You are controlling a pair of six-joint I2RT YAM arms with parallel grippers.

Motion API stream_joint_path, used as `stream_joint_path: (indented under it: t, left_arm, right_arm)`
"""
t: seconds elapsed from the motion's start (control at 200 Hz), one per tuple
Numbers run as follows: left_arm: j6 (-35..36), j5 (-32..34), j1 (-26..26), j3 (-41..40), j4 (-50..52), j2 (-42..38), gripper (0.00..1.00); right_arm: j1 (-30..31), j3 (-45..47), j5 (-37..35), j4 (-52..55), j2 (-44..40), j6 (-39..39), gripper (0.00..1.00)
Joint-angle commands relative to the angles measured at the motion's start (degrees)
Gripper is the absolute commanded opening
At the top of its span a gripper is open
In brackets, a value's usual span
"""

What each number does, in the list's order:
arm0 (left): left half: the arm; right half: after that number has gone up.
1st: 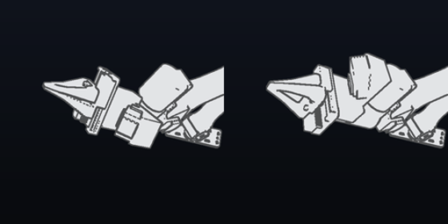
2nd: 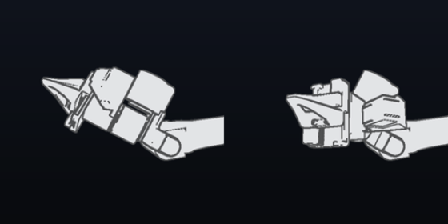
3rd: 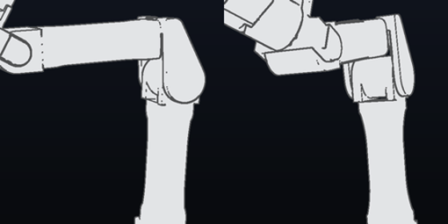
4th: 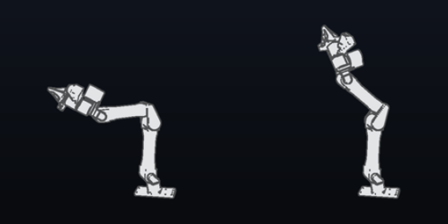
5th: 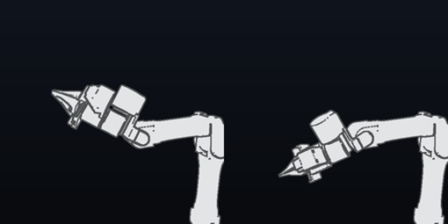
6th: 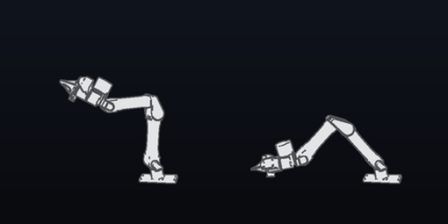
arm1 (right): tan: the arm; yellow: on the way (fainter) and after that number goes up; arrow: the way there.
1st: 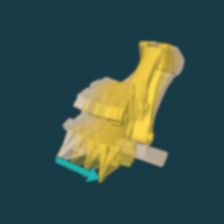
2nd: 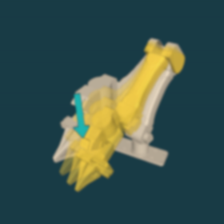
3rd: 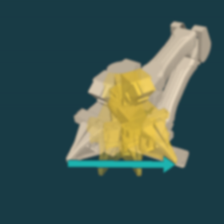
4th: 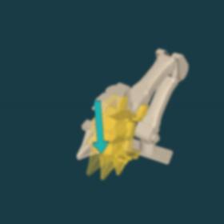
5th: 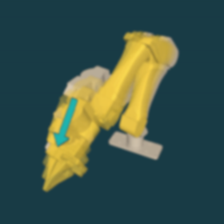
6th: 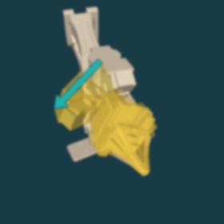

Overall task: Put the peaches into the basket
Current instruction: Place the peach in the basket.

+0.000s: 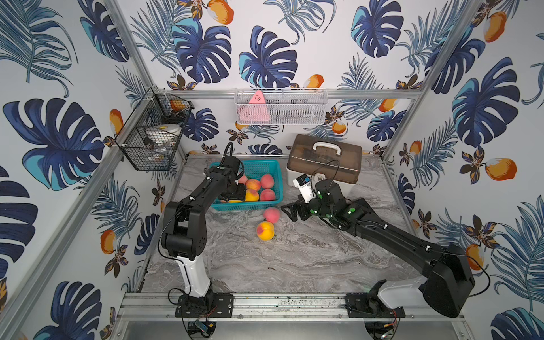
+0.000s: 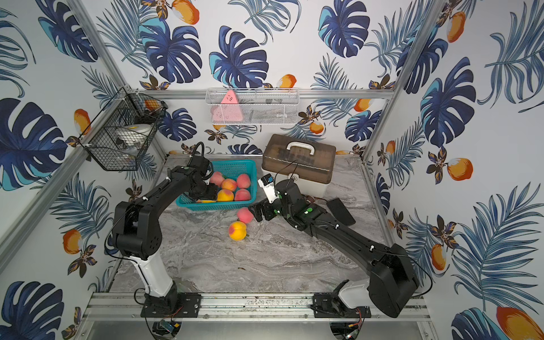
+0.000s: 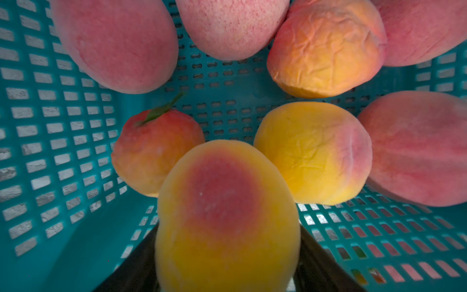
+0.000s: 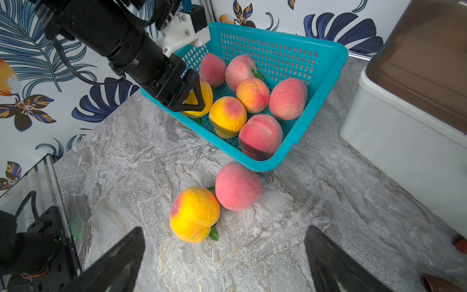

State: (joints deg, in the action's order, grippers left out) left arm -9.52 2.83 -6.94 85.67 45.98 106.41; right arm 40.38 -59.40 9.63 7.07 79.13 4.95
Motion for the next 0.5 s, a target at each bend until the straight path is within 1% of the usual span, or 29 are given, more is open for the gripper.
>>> stream_joint_path:
  t: [0.0,0.175,0.31,0.49]
  left_arm:
    - [-0.6,-0.4,0.0,-0.4,-0.3,0.4,0.71]
    - [-0.9,-0.6,0.0,-0.4,-0.7,0.7,0.76]
    - [-0.7,-0.6,0.0,0.1,-0.5,-0.1,0.82]
    - [-0.5,-0.2,0.0,1.3,0.6,-1.3,0.84]
  right_arm:
    - [0.0,0.1,0.3,-1.3,0.1,0.3,1.00]
    - [-0.2,0.2,0.2,-1.1,0.0,0.4,1.00]
    - [-0.4,0.3,0.3,-1.2,0.0,0.6,1.00]
    - [-0.5,0.4,0.4,-1.1,-0.1,0.8,1.00]
